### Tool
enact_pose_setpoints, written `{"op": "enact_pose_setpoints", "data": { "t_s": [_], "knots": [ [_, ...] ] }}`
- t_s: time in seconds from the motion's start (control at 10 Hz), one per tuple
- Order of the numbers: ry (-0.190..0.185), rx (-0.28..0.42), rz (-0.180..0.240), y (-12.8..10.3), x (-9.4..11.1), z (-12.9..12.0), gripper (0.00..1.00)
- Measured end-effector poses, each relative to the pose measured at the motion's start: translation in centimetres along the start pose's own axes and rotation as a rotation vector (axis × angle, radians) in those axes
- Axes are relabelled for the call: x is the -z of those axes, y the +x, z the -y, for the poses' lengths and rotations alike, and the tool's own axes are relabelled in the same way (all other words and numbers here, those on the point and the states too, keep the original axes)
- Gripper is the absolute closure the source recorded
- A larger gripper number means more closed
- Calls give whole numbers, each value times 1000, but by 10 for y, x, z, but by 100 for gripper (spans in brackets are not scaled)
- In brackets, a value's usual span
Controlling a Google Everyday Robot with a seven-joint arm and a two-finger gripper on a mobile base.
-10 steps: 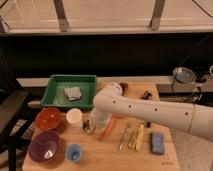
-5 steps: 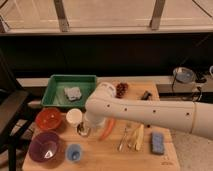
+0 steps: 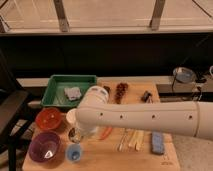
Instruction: Stack cups on top of each other
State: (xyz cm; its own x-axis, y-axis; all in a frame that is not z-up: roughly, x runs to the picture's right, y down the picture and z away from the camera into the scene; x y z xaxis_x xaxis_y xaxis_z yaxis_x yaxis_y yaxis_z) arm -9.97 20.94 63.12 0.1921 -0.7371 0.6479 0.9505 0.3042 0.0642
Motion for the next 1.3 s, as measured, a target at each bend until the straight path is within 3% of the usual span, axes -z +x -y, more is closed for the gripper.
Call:
{"op": "enact_pose_setpoints", "data": {
  "t_s": [0.2, 0.6, 0.8, 1.0, 1.1, 1.3],
  "knots": [
    [-16, 30, 12, -12, 0, 8, 96],
    [-31, 55, 72, -40, -16, 13, 57],
    [-35, 28, 102, -41, -27, 7, 47],
    [-37, 6, 121, -40, -37, 3, 29],
    [-36, -6, 131, -39, -42, 0, 23],
    [-30, -25, 153, -37, -50, -4, 22]
  ]
}}
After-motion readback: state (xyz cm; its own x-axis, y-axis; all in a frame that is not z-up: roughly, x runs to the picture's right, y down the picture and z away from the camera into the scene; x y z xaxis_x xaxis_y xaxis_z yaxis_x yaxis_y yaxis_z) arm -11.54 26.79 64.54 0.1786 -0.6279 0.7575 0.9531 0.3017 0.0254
